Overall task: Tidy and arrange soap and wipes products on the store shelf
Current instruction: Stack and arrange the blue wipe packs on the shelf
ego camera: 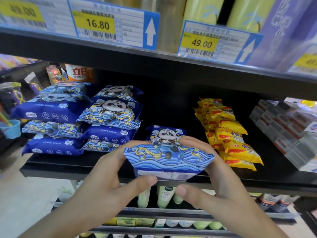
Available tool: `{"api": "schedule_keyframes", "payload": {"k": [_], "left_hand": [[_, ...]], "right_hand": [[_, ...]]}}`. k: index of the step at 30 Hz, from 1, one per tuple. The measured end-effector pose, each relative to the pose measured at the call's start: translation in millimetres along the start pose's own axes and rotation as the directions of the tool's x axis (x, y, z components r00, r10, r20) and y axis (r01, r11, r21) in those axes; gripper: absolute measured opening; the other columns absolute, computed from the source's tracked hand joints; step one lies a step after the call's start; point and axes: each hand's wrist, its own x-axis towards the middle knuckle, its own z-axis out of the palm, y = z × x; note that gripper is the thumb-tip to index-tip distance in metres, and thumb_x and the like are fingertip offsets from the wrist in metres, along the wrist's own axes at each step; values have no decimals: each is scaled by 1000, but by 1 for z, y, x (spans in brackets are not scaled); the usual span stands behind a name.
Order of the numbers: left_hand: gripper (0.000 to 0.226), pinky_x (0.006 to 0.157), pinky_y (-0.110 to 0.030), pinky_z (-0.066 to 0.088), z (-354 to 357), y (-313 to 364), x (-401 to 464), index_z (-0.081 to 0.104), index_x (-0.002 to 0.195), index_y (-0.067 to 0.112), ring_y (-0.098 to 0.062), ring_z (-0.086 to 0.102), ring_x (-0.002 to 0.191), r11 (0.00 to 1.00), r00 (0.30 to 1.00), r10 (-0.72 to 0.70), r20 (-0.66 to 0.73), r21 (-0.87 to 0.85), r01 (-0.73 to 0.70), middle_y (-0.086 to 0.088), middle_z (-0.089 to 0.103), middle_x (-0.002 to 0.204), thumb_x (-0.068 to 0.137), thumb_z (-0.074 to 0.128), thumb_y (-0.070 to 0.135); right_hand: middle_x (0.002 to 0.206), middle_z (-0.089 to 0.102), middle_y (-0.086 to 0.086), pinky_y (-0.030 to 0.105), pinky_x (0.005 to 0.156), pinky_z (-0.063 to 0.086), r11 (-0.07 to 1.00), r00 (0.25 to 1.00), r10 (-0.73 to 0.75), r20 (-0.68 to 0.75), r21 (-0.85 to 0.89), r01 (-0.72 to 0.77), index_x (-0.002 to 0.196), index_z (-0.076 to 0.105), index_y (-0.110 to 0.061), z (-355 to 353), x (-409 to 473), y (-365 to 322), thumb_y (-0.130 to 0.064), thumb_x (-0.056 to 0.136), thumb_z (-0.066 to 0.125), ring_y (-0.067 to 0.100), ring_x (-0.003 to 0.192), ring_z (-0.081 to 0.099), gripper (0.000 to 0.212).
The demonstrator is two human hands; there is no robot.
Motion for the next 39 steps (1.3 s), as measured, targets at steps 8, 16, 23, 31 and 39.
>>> {"api": "schedule_keyframes", "payload": {"k": [8, 16, 23, 31, 39], "left_hand": [[42, 109, -38, 42, -2, 9, 3, 68, 126, 41, -7, 62, 129, 972, 991, -96, 96, -206, 114, 14, 71, 133, 85, 75, 51], [45, 104, -36, 50, 2, 14, 7, 51, 144, 39, -4, 66, 121, 984, 981, -125, -152, -146, 103, 15, 72, 130, 101, 55, 52], [52, 108, -21, 46, 0, 29, 10, 62, 131, 53, 2, 58, 125, 914, 960, 205, -191, 389, -118, 18, 54, 151, 85, 80, 36], [41, 121, -36, 32, 2, -10, 1, 49, 148, 38, -28, 35, 152, 650, 845, 524, 102, 593, -475, 8, 38, 164, 108, 50, 30], [39, 118, -24, 28, 2, 8, -2, 70, 132, 26, -9, 49, 141, 709, 900, 420, 116, 576, -406, 17, 59, 145, 94, 65, 25]], "right_hand": [[127, 73, -3, 21, 93, 55, 931, 988, 151, 10, 334, -146, 120, 68, -34, 10, 2, -13, -27, 84, 76, 15, 118, 68, 38], [113, 78, 4, 23, 83, 60, 786, 921, 390, -13, 526, -325, 105, 77, -35, 11, 2, -16, -38, 76, 81, 20, 105, 75, 30], [110, 79, 5, 29, 64, 63, 703, 874, 485, 23, 584, -406, 101, 78, -39, 9, 2, -16, -43, 73, 77, 22, 96, 77, 28], [105, 78, 14, 28, 54, 61, 659, 845, 525, 103, 578, -480, 105, 79, -27, 12, 0, -13, -46, 70, 79, 23, 77, 76, 40], [91, 74, 28, 30, 49, 58, 628, 789, 608, 90, 553, -547, 113, 72, -10, 7, 0, -10, -58, 76, 83, 30, 60, 68, 61]]}}
